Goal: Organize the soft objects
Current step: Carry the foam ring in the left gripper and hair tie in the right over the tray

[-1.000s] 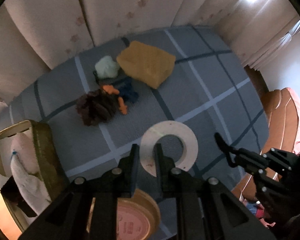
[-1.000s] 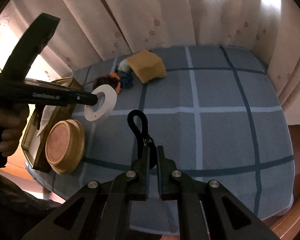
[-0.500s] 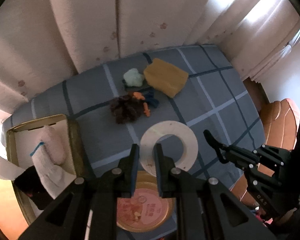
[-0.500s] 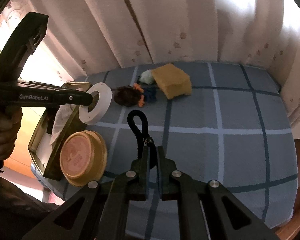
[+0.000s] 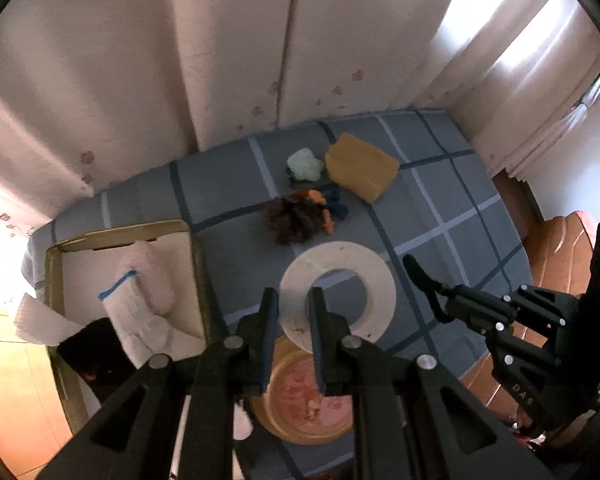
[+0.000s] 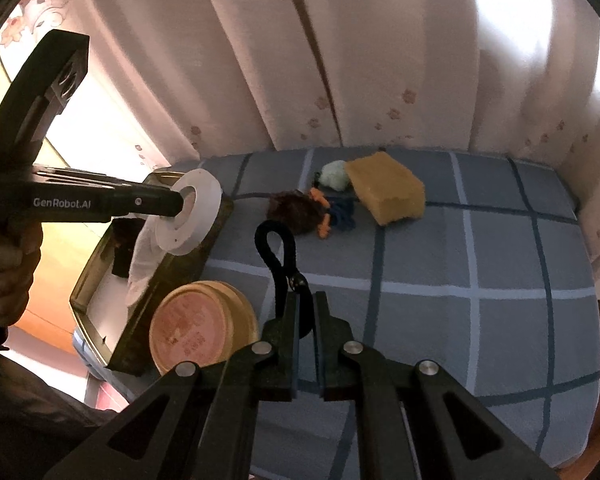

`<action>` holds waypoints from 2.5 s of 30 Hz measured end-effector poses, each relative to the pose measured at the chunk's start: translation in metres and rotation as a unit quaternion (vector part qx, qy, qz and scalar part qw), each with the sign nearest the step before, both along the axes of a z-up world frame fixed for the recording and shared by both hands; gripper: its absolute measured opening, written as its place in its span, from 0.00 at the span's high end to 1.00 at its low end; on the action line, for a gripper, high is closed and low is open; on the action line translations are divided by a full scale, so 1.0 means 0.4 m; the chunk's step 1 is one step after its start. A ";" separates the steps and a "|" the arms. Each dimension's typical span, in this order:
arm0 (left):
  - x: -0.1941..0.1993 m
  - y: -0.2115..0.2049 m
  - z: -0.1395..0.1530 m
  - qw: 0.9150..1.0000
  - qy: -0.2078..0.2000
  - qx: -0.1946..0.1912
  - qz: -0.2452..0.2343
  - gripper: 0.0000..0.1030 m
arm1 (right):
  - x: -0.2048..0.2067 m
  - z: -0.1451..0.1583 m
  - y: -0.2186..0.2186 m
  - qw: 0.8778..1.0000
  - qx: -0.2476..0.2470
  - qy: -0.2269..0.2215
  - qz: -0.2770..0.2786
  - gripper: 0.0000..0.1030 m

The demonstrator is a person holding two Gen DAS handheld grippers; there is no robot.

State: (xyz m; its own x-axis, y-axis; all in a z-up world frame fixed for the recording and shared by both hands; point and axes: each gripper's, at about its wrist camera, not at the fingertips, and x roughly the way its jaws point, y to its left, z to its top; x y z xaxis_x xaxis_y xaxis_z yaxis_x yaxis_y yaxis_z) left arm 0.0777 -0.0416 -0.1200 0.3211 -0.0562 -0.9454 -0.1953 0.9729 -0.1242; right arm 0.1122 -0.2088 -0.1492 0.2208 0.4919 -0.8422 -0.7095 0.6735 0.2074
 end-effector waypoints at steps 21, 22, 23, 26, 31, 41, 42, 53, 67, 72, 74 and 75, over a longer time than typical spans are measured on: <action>-0.101 0.115 0.039 0.998 -0.012 0.011 0.053 0.87 | -0.067 0.029 0.139 0.998 0.011 -0.010 0.057 0.93; -0.107 0.121 0.040 0.998 -0.013 0.012 0.055 0.87 | -0.069 0.030 0.146 0.998 0.011 -0.011 0.060 0.93; -0.112 0.127 0.042 0.998 -0.014 0.012 0.058 0.87 | -0.070 0.030 0.152 0.998 0.012 -0.011 0.063 0.93; -0.125 0.141 0.047 0.998 -0.015 0.014 0.065 0.87 | -0.077 0.033 0.172 0.997 0.015 -0.012 0.072 0.93; -0.153 0.169 0.054 0.996 -0.016 0.018 0.082 0.87 | -0.088 0.034 0.206 0.996 0.018 -0.012 0.089 0.93; -0.202 0.206 0.055 0.994 -0.016 0.018 0.109 0.87 | -0.112 0.033 0.252 0.993 0.020 -0.010 0.117 0.93; -0.208 0.209 0.054 0.993 -0.017 0.018 0.111 0.87 | -0.115 0.033 0.256 0.993 0.020 -0.010 0.119 0.93; -0.258 0.234 0.052 0.991 -0.015 0.015 0.132 0.87 | -0.149 0.029 0.287 0.990 0.018 -0.008 0.142 0.93; -0.316 0.267 0.051 0.988 -0.014 0.010 0.156 0.87 | -0.191 0.032 0.329 0.986 0.017 -0.009 0.168 0.93; -0.334 0.277 0.054 0.986 -0.014 0.011 0.163 0.87 | -0.207 0.030 0.345 0.984 0.018 -0.008 0.179 0.93; -0.344 0.283 0.055 0.986 -0.014 0.012 0.167 0.87 | -0.213 0.030 0.352 0.983 0.018 -0.007 0.183 0.93; -0.348 0.285 0.056 0.986 -0.014 0.012 0.168 0.87 | -0.217 0.030 0.356 0.982 0.019 -0.007 0.185 0.93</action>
